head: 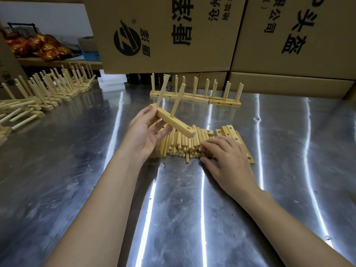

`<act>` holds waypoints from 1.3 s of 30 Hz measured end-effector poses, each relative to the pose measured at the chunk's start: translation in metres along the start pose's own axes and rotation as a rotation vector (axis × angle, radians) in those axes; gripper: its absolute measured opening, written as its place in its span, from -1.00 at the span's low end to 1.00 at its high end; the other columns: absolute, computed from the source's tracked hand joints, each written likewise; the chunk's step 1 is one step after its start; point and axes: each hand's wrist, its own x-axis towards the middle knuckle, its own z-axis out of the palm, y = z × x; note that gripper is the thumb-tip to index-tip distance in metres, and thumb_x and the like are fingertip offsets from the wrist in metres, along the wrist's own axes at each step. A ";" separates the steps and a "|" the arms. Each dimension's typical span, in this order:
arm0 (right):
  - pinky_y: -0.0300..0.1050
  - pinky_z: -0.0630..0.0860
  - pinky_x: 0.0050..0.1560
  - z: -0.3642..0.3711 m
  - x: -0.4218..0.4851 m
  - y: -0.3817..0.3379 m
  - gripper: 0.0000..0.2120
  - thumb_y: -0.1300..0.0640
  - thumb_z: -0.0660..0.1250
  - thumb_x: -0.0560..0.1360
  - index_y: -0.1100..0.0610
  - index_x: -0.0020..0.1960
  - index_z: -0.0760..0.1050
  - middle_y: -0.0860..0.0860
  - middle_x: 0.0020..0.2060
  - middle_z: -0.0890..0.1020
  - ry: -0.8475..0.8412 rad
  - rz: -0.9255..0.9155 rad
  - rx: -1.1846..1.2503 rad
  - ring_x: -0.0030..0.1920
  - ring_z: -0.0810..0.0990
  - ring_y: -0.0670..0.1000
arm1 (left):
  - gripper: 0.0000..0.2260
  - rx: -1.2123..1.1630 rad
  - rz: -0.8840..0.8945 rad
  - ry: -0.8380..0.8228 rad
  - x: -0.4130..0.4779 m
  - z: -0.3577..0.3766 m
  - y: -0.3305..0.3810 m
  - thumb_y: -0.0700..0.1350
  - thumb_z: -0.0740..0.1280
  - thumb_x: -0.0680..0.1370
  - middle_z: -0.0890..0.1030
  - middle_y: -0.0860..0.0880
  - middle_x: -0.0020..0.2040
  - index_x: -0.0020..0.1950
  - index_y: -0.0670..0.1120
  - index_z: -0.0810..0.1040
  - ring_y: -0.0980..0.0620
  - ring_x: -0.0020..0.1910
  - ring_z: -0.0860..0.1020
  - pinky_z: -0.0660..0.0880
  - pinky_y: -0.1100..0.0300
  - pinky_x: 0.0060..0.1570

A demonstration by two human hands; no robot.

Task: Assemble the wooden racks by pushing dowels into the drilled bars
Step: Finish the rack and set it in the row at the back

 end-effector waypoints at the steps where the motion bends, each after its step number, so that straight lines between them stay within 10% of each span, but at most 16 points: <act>1: -0.12 0.27 0.29 0.000 0.000 0.001 -0.71 -0.02 0.51 0.55 -0.03 0.25 0.66 -0.14 0.18 0.65 0.040 0.000 0.004 0.29 0.53 0.02 | -0.83 0.006 0.003 -0.002 0.000 0.000 0.000 -0.14 0.37 0.70 0.71 -0.19 0.14 0.27 -0.14 0.62 -0.14 0.12 0.75 0.70 0.03 -0.08; 9: -0.05 0.40 0.10 -0.015 0.004 -0.011 -0.95 0.08 0.49 0.59 0.00 0.05 0.69 -0.14 -0.02 0.71 0.265 0.084 0.106 0.06 0.63 -0.01 | -0.85 0.019 0.009 -0.007 -0.001 -0.001 0.001 -0.13 0.36 0.70 0.70 -0.16 0.11 0.24 -0.14 0.61 -0.11 0.09 0.75 0.69 0.06 -0.10; 17: -0.23 0.63 -0.05 -0.045 0.005 -0.013 -0.86 0.24 0.35 0.67 0.10 0.14 0.67 0.06 -0.06 0.77 0.246 0.538 1.112 -0.03 0.74 0.01 | -0.87 0.033 -0.014 0.000 0.001 -0.002 0.000 -0.13 0.36 0.70 0.72 -0.15 0.09 0.21 -0.12 0.64 -0.11 0.08 0.76 0.69 0.05 -0.10; 39: -0.13 0.61 0.04 -0.050 0.010 -0.014 -0.91 0.17 0.44 0.57 0.11 0.06 0.57 0.15 0.04 0.77 0.030 0.504 1.417 0.08 0.75 0.11 | -0.85 0.051 -0.029 -0.016 0.003 -0.004 -0.001 -0.11 0.37 0.70 0.69 -0.14 0.10 0.24 -0.11 0.65 -0.10 0.08 0.74 0.69 0.04 -0.09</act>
